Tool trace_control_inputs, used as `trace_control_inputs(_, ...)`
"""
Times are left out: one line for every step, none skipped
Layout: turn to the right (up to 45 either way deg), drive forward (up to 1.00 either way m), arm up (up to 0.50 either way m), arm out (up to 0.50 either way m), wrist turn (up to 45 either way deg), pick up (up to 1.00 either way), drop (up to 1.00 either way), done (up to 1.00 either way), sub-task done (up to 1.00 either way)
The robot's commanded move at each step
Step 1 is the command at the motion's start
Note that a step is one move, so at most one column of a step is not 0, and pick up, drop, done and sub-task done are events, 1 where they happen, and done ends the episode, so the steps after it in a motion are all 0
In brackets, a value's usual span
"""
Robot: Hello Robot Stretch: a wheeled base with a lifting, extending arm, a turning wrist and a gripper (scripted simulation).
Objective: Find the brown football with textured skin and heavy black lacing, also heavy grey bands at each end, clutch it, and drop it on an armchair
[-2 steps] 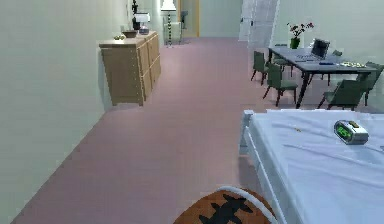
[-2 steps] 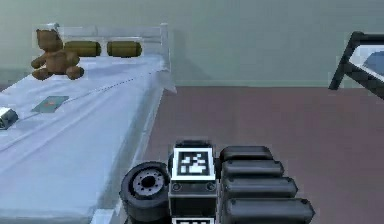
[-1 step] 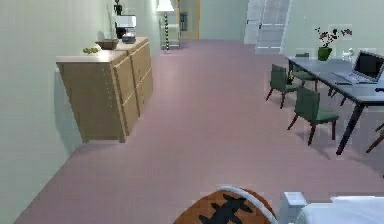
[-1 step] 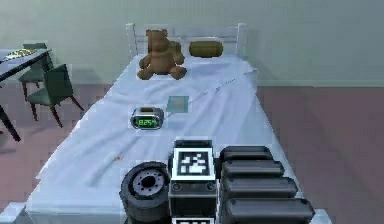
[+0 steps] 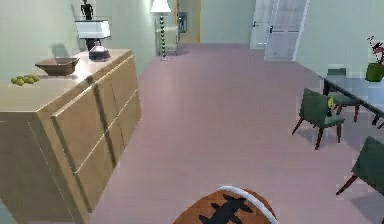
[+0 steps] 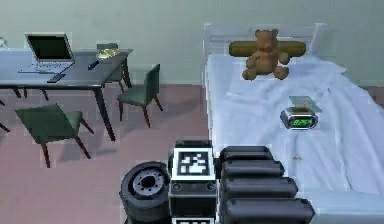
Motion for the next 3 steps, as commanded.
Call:
trace_control_inputs(0.0, 1.0, 0.0, 0.0, 0.0, 0.0, 0.0, 0.0, 0.0)
trace_control_inputs(0.0, 1.0, 0.0, 0.0, 0.0, 0.0, 0.0, 0.0, 0.0)
trace_control_inputs(0.0, 1.0, 0.0, 0.0, 0.0, 0.0, 0.0, 0.0, 0.0)
